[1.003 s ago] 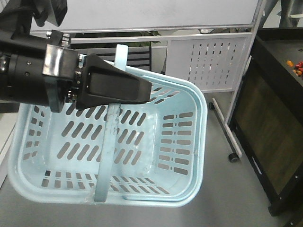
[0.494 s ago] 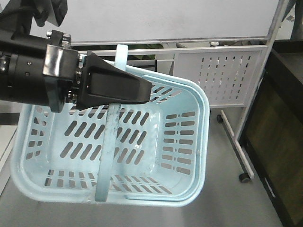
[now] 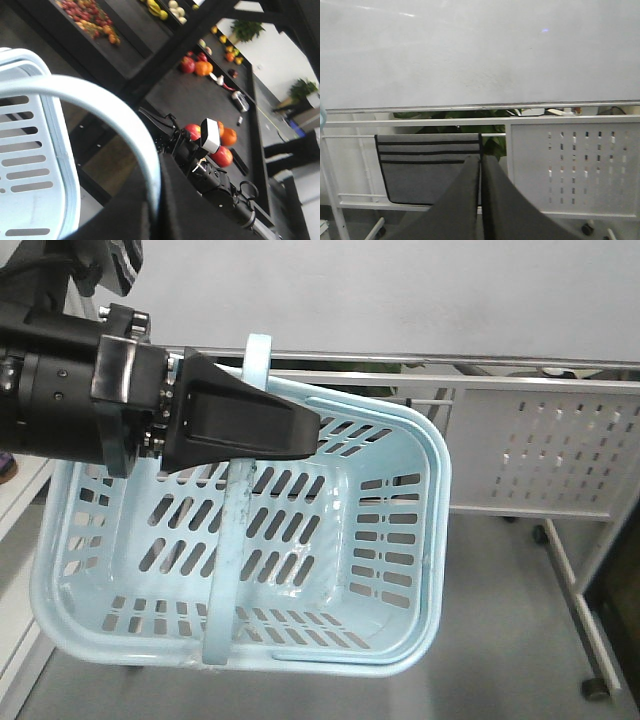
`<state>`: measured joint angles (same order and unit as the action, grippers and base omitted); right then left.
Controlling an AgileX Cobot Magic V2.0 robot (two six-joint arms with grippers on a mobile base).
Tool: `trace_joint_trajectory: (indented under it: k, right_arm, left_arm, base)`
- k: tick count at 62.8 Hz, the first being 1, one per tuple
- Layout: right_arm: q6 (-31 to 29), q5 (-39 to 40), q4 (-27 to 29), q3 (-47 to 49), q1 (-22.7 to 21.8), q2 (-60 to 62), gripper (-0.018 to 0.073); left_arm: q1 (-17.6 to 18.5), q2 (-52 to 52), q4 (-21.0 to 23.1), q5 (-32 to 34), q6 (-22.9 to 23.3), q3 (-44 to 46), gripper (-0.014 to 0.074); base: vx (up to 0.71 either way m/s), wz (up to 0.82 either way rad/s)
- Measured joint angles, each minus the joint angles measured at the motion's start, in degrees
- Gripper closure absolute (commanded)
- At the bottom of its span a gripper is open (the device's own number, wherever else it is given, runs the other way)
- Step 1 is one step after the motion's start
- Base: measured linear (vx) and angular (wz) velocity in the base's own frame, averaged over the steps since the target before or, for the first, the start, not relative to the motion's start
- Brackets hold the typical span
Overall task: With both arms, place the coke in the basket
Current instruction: 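Carry the basket in the left gripper while driving to the snack shelves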
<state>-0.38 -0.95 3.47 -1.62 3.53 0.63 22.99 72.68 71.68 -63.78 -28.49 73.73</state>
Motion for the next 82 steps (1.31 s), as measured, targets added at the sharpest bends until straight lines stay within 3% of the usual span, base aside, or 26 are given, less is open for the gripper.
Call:
trace_joint_trajectory:
  k: [82]
  right_arm:
    - [0.00, 0.00, 0.00, 0.00, 0.00, 0.00, 0.0561]
  left_arm:
    - [0.00, 0.00, -0.04, 0.00, 0.00, 0.00, 0.0603]
  base:
    - [0.15, 0.56]
